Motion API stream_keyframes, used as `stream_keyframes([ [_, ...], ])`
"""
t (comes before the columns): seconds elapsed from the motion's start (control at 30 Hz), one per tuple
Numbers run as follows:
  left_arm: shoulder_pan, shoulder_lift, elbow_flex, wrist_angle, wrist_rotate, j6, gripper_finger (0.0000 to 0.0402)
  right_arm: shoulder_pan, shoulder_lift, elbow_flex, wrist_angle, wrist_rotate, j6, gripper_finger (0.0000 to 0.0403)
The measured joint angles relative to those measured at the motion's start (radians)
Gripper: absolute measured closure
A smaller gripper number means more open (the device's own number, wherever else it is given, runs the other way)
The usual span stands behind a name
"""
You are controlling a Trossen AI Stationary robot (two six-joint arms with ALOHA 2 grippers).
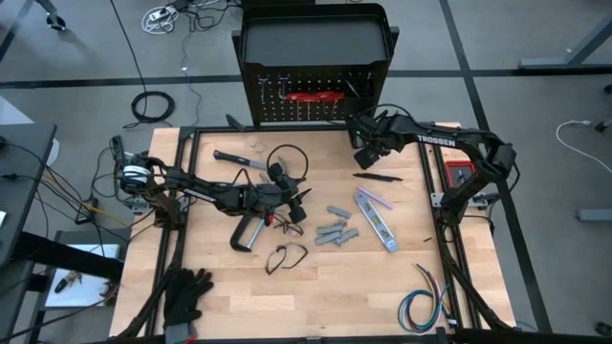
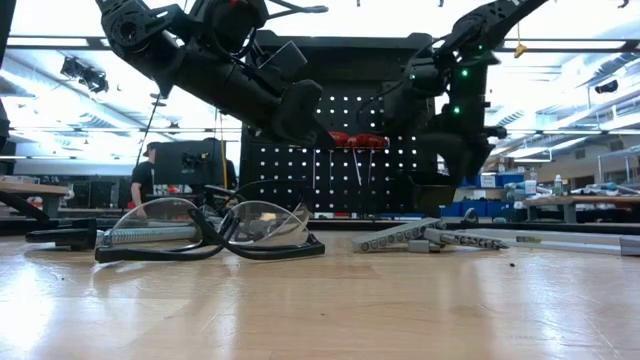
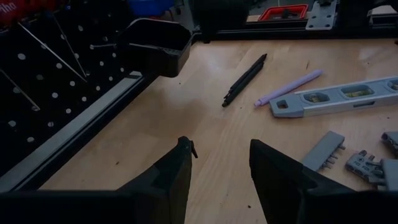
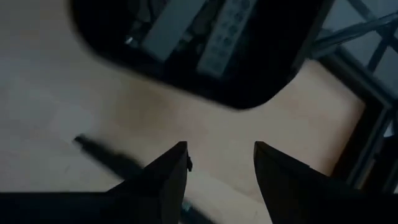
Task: Hang tools onto peg board
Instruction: Unhang the T-shaped metric hex key
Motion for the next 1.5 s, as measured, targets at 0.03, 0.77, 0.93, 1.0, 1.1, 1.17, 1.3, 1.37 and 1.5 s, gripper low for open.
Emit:
stream_keyframes([
  [0.03, 0.0, 0.0, 0.0, -0.001, 0.0, 0.0, 0.0241, 0.009, -0.004, 0.0, -0.009, -0.009, 0.0, 0.0212],
  [0.77, 0.0, 0.0, 0.0, 0.017, 0.001, -0.002, 0.0241, 0.372, -0.216, 0.402, 0.046, 0.207, -0.534, 0.0196],
  [0.93, 0.0, 0.0, 0.0, 0.005, 0.001, -0.003, 0.0241, 0.328, -0.118, 0.513, 0.092, 0.195, -0.706, 0.0158],
  [1.0, 0.0, 0.0, 0.0, -0.004, 0.001, -0.003, 0.0241, 0.301, -0.071, 0.544, 0.092, 0.194, -0.745, 0.0136],
  [1.1, 0.0, 0.0, 0.0, -0.007, 0.001, -0.003, 0.0241, 0.258, -0.006, 0.586, 0.123, 0.194, -0.733, 0.0098],
  [1.17, 0.0, 0.0, 0.0, -0.008, 0.001, -0.003, 0.0241, 0.231, 0.027, 0.604, 0.146, 0.224, -0.694, 0.0071],
  [1.3, 0.0, 0.0, 0.0, -0.013, 0.015, -0.007, 0.0241, 0.186, 0.084, 0.606, 0.194, 0.316, -0.584, 0.0024],
  [1.37, 0.0, 0.0, 0.0, -0.028, 0.018, -0.008, 0.0241, 0.165, 0.099, 0.606, 0.197, 0.329, -0.519, 0.0009],
  [1.5, 0.0, 0.0, 0.0, -0.044, 0.018, -0.026, 0.0241, 0.114, 0.1, 0.605, 0.213, 0.329, -0.404, 0.0013],
])
